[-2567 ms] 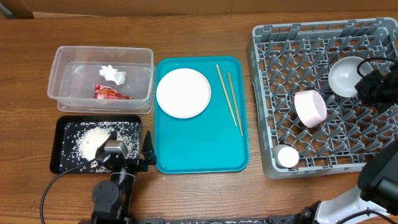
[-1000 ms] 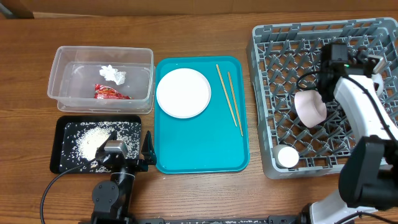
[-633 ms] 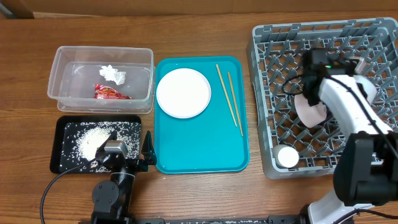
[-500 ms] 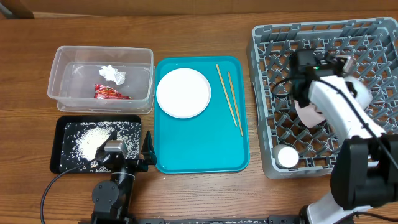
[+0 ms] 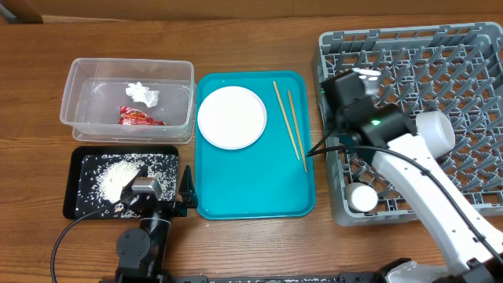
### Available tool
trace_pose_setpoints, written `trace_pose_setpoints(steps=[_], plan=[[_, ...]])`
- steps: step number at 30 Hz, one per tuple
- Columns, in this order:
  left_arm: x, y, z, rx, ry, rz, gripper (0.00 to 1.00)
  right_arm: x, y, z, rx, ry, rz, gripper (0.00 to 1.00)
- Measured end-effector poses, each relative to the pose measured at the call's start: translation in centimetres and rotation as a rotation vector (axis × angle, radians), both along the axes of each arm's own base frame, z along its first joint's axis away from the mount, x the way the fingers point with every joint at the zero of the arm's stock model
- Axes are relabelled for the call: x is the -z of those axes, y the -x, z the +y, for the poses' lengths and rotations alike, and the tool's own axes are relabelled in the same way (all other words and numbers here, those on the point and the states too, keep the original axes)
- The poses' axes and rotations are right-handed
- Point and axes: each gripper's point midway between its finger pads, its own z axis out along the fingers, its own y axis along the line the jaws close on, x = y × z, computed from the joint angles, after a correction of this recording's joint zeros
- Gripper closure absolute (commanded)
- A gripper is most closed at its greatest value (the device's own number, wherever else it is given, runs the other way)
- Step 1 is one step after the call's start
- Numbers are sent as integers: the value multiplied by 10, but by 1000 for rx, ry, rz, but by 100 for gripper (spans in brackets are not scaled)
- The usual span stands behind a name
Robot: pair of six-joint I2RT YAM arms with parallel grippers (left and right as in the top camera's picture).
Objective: Sort waste into correct bins and load items into the dishwasher
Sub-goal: 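Move the right gripper over the teal tray toward the chopsticks, then lower the right gripper and pinch the wooden chopsticks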
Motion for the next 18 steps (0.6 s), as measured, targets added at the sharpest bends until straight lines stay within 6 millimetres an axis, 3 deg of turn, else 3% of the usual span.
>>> trace_pose_setpoints(steps=[4,7,8,13,18], plan=[[0,0,0,0,0,0,0,27,-4,48,-148,-96,70,61],[0,0,0,0,0,0,0,45,-12,67,-227,-101,91,61],[0,0,0,0,0,0,0,61,-20,77,-282,-94,105,63],[0,0,0,0,0,0,0,111,-43,90,-378,-42,131,69],[0,0,0,0,0,0,0,145,-59,94,-417,-28,138,69]])
